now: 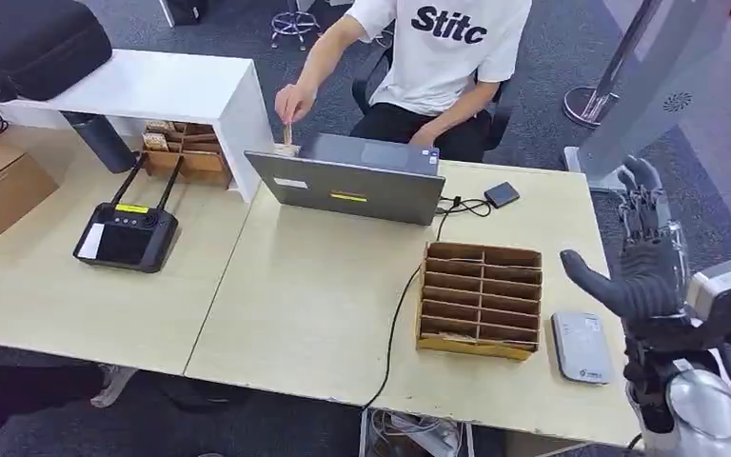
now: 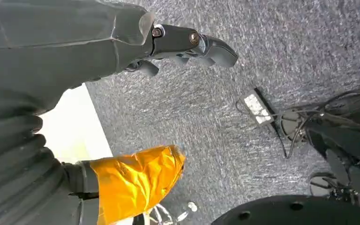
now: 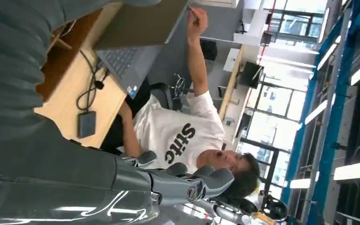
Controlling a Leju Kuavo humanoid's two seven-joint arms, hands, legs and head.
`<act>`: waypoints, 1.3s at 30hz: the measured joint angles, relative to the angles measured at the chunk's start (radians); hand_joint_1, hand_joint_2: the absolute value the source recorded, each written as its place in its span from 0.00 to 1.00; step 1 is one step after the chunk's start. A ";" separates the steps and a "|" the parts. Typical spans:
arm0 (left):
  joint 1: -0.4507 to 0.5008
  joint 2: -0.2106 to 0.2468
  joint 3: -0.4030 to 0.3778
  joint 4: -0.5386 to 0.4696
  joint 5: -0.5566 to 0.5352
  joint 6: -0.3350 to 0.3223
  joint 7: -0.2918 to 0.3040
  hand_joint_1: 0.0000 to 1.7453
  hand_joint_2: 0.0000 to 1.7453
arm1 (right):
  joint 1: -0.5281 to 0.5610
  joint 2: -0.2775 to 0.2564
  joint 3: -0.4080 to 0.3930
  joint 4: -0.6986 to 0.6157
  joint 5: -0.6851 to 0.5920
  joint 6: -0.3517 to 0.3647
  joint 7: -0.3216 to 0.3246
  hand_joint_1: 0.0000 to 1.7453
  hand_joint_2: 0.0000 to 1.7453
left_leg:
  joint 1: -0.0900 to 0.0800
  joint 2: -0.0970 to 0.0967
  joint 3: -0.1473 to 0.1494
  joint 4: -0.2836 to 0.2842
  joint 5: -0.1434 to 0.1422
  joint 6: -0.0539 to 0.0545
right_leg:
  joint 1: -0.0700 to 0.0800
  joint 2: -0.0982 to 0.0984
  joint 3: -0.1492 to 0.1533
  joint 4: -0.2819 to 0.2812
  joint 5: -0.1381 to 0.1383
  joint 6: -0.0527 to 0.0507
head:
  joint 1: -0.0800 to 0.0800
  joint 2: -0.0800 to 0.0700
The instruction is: Pass the card to the sensor for recognition and then transmit it.
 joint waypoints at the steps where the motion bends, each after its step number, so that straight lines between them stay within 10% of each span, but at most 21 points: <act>1: 0.001 0.000 0.000 0.000 0.000 0.000 0.000 0.00 1.00 | 0.005 -0.001 -0.004 -0.006 0.001 0.000 0.000 0.00 1.00 | 0.000 0.001 0.001 0.000 0.000 0.000 | 0.000 0.001 0.000 0.000 0.000 0.000 | -0.001 0.000; 10: -0.001 0.000 0.000 0.000 0.004 0.004 0.000 0.00 1.00 | 0.040 -0.009 -0.025 -0.041 0.046 -0.024 0.005 0.00 1.00 | 0.000 0.001 0.001 0.000 0.000 0.000 | 0.000 0.001 0.000 0.000 0.000 0.000 | 0.000 0.000; 18: 0.003 0.000 0.000 0.000 0.020 0.014 0.000 0.00 1.00 | 0.149 -0.014 -0.019 -0.093 0.615 -0.324 0.062 0.00 1.00 | 0.000 0.002 0.001 0.000 -0.002 0.002 | 0.000 0.001 0.001 0.000 -0.001 -0.001 | 0.000 0.000; 39: -0.007 0.000 -0.009 0.000 0.025 0.012 0.014 0.00 1.00 | 0.072 -0.014 0.243 0.073 0.899 -0.364 0.239 0.00 1.00 | 0.000 0.002 0.001 0.000 -0.001 0.002 | 0.000 0.001 0.001 0.000 -0.001 -0.001 | 0.000 0.000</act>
